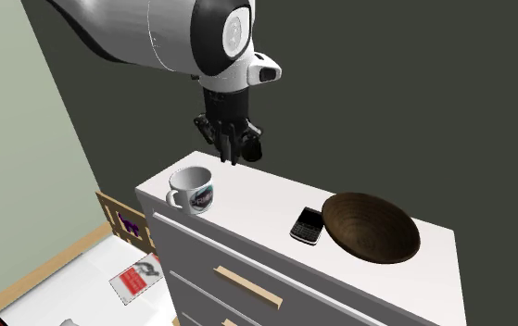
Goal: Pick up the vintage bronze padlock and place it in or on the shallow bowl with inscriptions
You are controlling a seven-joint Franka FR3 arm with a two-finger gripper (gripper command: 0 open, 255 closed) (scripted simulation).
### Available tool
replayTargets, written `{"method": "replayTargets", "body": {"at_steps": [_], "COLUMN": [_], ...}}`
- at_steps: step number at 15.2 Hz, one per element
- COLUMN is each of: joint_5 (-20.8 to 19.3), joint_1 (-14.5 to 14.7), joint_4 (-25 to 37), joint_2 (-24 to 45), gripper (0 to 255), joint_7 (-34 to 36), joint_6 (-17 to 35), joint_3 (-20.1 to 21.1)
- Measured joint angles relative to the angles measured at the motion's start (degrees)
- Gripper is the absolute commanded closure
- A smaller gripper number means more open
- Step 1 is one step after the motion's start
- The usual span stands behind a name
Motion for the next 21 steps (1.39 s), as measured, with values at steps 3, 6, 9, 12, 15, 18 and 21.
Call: {"method": "replayTargets", "body": {"at_steps": [3,6,9,12,15,18,21], "joint_5": [-0.2,-0.3,3.9,11.1,20.0,27.1,26.9], "joint_1": [0.0,0.0,-0.6,-2.4,-6.9,-14.7,-22.3], "joint_4": [0.6,0.9,-2.3,-3.8,-2.4,1.8,8.7], "joint_2": [-1.3,-1.6,0.3,4.2,10.2,18.6,30.9], "gripper": [255,0,0,0,0,0,0], "joint_7": [0.3,0.4,-1.8,-6.4,-14.0,-23.4,-30.6], "joint_6": [-1.9,-2.5,7.0,19.1,31.0,42.2,52.9], "joint_3": [-0.1,-0.1,1.1,4.5,11.6,23.1,35.7]}}
